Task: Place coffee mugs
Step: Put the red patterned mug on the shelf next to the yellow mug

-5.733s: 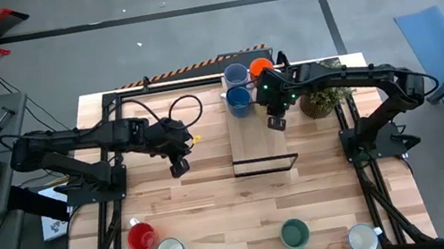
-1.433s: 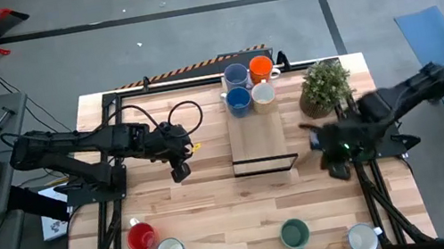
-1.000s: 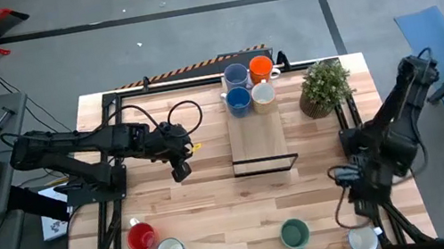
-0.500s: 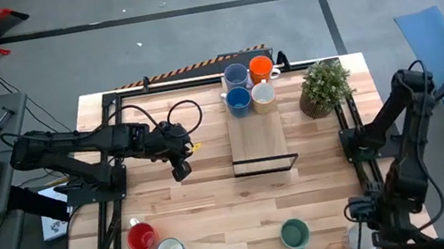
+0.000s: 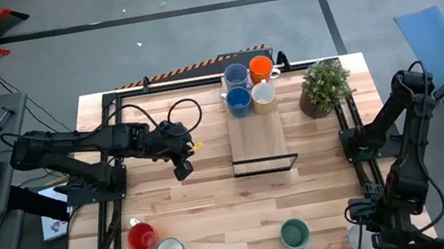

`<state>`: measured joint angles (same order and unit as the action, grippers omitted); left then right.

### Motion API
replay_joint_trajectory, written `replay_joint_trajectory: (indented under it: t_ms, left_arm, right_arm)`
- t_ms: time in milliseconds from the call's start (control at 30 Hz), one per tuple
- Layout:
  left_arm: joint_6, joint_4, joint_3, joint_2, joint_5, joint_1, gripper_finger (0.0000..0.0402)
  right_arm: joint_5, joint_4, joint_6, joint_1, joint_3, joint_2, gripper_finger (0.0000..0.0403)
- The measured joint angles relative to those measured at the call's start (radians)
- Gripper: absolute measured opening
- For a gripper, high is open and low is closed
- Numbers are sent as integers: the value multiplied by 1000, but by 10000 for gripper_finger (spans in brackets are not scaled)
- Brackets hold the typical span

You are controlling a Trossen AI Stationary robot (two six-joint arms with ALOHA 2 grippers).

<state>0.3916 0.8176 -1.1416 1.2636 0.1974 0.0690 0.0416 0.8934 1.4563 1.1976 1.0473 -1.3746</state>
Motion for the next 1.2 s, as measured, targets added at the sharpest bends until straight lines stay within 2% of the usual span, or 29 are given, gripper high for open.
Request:
replay_joint_trajectory:
  t_ms: [333,467,900,1200]
  left_arm:
    - [0,-11,0,0,0,0,74]
    - [0,-11,0,0,0,0,74]
    - [-2,-11,0,0,0,0,74]
    - [-2,-11,0,0,0,0,74]
  right_arm:
    - [-16,43,0,-19,0,0,141]
    - [-8,48,-56,-49,0,0,164]
    - [41,37,-122,-81,0,-7,170]
    - [87,6,-155,-85,0,-132,170]
